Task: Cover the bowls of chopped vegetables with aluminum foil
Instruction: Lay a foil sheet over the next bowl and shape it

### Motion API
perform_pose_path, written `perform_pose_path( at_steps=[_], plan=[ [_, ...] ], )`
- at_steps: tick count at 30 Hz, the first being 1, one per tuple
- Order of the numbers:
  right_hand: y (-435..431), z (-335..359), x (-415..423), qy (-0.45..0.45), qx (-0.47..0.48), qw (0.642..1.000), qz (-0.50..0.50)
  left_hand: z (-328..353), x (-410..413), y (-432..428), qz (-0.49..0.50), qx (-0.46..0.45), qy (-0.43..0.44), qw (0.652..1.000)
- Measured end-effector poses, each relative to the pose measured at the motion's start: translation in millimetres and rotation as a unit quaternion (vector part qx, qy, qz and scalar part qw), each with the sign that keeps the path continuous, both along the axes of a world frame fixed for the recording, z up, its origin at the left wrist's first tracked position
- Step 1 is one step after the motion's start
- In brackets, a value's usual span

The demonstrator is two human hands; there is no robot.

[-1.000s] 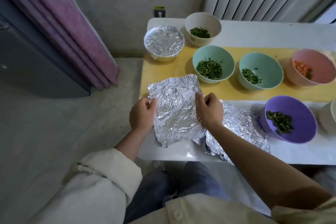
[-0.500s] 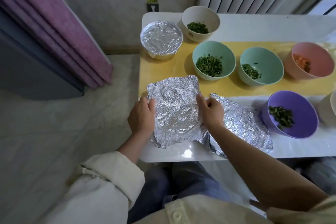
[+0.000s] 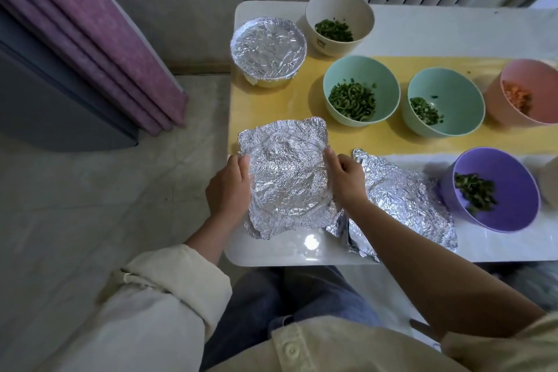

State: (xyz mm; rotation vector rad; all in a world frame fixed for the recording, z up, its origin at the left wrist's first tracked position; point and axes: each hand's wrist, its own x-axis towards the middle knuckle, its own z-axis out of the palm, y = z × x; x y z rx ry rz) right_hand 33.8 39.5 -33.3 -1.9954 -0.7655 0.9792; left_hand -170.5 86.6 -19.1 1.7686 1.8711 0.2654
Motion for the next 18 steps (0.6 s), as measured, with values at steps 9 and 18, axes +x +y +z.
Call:
perform_pose_path(
  at_steps=[9,18],
  plan=[
    [1.7,-0.7,0.9,0.102,0.039,0.994,0.021,-19.0,-2.8,3.5,0.047,-0.023,-0.134,0.99],
    [2.0,3.6,3.0,0.201,0.009,0.979,0.011,-22.5,-2.8,4.6,0.073,-0.068,-0.236,0.967]
  ],
)
